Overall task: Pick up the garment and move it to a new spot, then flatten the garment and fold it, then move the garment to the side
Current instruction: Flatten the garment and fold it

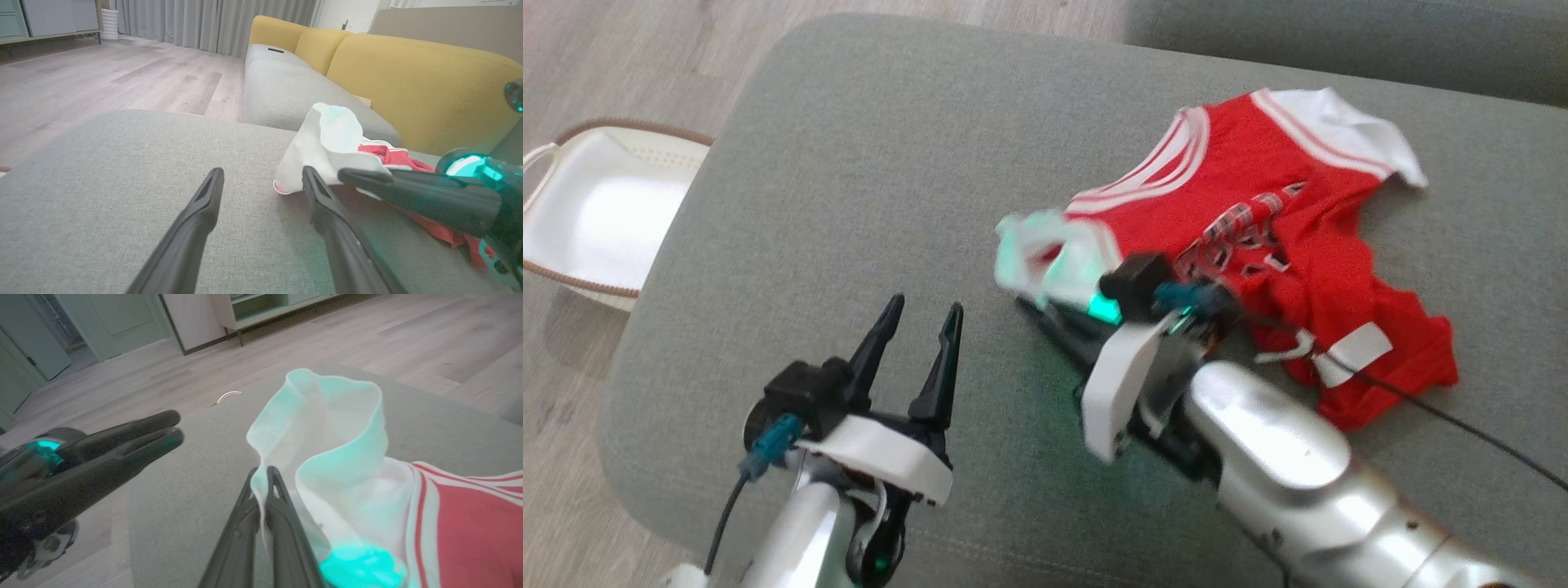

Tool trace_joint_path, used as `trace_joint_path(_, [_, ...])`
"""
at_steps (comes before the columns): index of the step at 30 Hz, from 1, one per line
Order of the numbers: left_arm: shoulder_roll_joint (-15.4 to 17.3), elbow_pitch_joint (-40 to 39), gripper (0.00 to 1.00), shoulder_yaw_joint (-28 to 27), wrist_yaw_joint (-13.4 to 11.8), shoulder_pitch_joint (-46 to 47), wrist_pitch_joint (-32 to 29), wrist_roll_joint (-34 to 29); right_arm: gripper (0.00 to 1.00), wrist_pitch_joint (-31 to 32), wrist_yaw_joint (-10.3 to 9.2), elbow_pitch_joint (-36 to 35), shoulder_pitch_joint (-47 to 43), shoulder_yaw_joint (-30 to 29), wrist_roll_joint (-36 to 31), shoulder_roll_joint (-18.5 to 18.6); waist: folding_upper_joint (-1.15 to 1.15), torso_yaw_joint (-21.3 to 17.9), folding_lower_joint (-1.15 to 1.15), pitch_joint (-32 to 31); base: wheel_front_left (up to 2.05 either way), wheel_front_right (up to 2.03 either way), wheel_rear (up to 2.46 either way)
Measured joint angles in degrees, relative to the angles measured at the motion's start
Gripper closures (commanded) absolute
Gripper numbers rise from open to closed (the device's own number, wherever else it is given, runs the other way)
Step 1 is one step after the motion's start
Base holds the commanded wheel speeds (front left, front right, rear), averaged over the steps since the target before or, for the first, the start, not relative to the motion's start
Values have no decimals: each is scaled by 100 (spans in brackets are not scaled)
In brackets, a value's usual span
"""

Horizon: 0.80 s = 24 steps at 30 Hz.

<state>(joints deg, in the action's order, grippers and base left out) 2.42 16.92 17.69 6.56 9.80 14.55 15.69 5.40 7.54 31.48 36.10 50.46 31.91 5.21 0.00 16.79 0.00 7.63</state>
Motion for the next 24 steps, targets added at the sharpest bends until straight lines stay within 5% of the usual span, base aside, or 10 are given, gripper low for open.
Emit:
trace_joint_path(1, [0, 4, 0, -2, 1, -45, 0, -1, 0, 5, 0, 5, -43, 126, 14, -29, 0, -9, 0, -22, 0, 0, 0])
trace_joint_path(5, [1, 12, 0, -57, -1, -155, 0, -26, 0, 23, 0, 96, -55, 420, 19, -102, 0, -91, 0, -95, 0, 0, 0])
trace_joint_path(11, [1, -8, 0, -202, 0, -161, 0, -79, 0, -285, 0, 237, -63, 89, -98, 54, 0, -386, 0, -185, 0, 0, 0])
trace_joint_path(19, [2, -147, 0, -354, 5, -267, -1, -140, 0, -826, 0, 49, -657, -1338, -636, 622, 0, -917, 0, -338, 0, 0, 0])
trace_joint_path(24, [2, -230, 0, -357, 5, -275, 0, -142, 0, -1259, 0, -328, -1330, -2529, -1066, 639, 0, -1220, 0, -410, 0, 0, 0])
